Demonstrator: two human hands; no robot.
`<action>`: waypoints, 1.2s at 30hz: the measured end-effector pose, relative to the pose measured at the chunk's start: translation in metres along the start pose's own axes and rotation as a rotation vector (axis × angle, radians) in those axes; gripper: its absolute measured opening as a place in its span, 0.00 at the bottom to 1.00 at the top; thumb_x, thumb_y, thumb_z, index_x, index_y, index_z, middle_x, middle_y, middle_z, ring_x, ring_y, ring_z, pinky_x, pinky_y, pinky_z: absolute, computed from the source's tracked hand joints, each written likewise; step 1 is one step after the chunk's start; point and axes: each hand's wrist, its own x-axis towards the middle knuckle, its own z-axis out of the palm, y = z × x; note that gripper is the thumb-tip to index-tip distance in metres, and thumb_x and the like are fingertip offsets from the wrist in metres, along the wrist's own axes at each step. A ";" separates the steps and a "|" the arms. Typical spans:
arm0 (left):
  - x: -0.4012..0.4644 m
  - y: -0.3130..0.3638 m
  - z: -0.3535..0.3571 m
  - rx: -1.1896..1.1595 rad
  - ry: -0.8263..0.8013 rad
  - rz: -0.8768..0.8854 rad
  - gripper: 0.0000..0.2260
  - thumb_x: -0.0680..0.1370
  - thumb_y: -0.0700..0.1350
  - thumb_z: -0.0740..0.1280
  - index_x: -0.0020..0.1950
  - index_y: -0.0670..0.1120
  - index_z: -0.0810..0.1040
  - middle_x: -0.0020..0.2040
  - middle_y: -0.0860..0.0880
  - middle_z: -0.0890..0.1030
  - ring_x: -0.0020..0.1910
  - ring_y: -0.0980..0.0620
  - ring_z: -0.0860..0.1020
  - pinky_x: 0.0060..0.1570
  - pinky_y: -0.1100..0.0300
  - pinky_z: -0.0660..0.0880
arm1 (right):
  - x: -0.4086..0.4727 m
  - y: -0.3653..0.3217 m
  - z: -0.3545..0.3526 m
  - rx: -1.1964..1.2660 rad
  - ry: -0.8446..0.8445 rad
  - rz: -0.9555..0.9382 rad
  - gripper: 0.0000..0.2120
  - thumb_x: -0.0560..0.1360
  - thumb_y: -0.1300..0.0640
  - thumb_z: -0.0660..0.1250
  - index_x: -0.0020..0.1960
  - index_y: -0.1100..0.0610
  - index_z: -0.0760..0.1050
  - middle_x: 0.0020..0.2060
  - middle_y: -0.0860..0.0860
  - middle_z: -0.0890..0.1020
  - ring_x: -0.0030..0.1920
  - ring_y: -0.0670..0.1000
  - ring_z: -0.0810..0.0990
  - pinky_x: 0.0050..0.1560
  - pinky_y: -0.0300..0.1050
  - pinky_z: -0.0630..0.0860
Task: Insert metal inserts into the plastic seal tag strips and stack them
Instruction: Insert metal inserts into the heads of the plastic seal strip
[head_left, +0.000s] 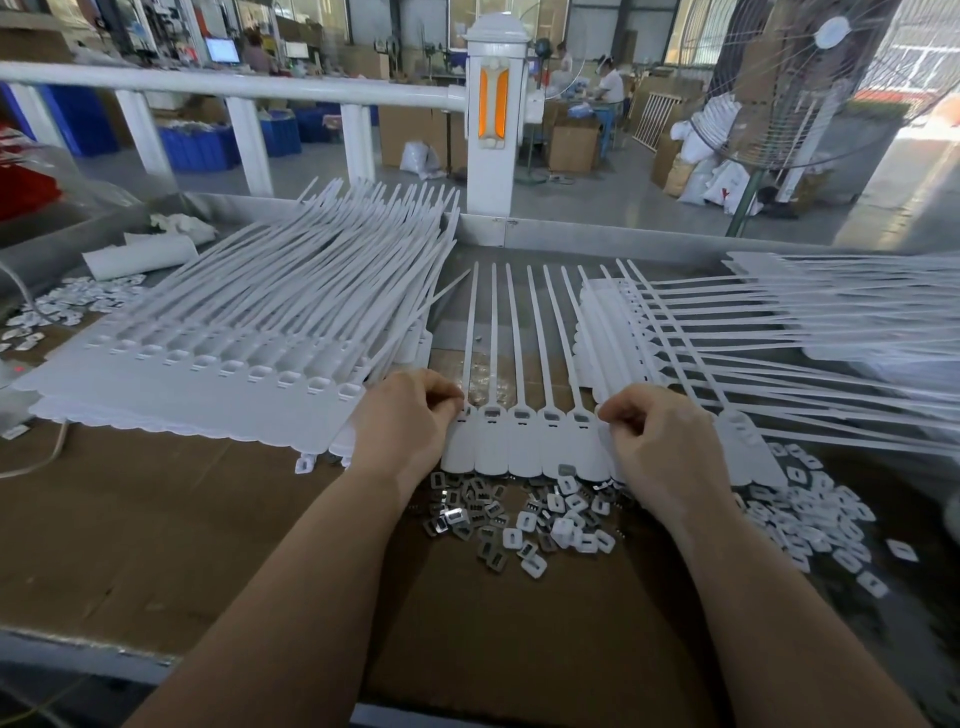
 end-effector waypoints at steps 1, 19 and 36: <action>0.000 0.000 0.000 0.001 0.001 -0.008 0.04 0.76 0.43 0.68 0.48 0.49 0.82 0.41 0.54 0.78 0.41 0.56 0.75 0.42 0.65 0.69 | 0.000 0.000 0.000 -0.002 0.000 0.000 0.07 0.74 0.65 0.64 0.46 0.57 0.80 0.44 0.50 0.81 0.47 0.50 0.77 0.50 0.44 0.74; 0.001 -0.006 -0.003 -0.049 -0.045 0.007 0.07 0.76 0.41 0.68 0.51 0.49 0.83 0.45 0.57 0.77 0.45 0.62 0.72 0.42 0.76 0.64 | -0.001 -0.001 -0.002 -0.001 -0.011 0.010 0.07 0.74 0.64 0.65 0.47 0.56 0.80 0.45 0.51 0.81 0.46 0.51 0.77 0.50 0.44 0.74; -0.005 -0.002 -0.006 -0.058 -0.041 0.025 0.09 0.74 0.40 0.68 0.41 0.54 0.81 0.36 0.65 0.74 0.37 0.67 0.73 0.35 0.83 0.66 | 0.000 -0.001 -0.002 0.008 -0.015 0.021 0.08 0.73 0.65 0.64 0.47 0.56 0.80 0.45 0.51 0.81 0.47 0.50 0.77 0.50 0.42 0.74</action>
